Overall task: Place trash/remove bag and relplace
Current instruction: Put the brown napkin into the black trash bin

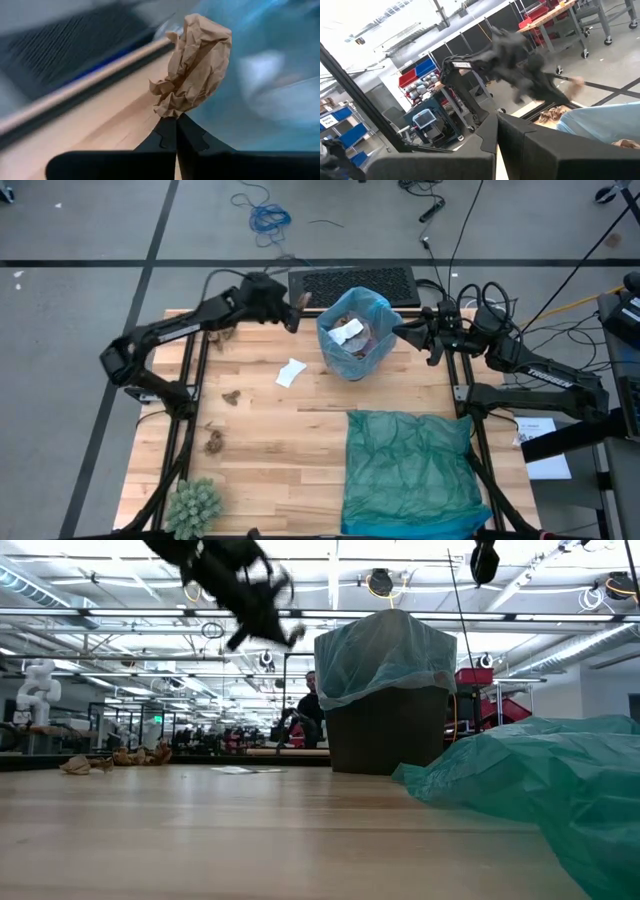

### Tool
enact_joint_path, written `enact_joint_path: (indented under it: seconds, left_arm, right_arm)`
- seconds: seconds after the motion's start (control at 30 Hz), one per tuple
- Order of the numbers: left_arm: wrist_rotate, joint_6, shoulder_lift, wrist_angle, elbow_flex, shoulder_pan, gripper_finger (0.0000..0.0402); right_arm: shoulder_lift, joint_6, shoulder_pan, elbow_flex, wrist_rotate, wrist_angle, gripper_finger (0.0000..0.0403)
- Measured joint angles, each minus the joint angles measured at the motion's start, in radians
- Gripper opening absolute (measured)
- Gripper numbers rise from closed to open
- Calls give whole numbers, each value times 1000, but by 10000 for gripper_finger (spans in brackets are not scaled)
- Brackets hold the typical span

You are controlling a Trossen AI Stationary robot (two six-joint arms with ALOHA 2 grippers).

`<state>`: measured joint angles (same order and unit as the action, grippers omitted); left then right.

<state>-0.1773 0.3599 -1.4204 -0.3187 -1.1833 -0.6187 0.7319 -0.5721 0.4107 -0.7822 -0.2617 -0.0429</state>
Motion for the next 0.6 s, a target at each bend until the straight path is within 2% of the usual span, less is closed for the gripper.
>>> enact_joint_path:
  seconds: [0.1, 0.23, 0.47, 0.6]
  left_arm:
    - [-73, 19, 38, 98, -54, 27, 0]
    - [-115, 7, 8, 77, -199, 55, 0]
    - [-62, -160, -190, -152, -519, 102, 0]
    - [-67, -189, -307, -248, -659, 129, 1]
  right_arm:
    - [0, 0, 0, 0, 1, -3, 0]
    - [0, 8, 0, 0, 1, -8, 0]
    - [0, 13, 3, 0, 2, -14, 0]
    - [0, 15, 3, 0, 2, -14, 0]
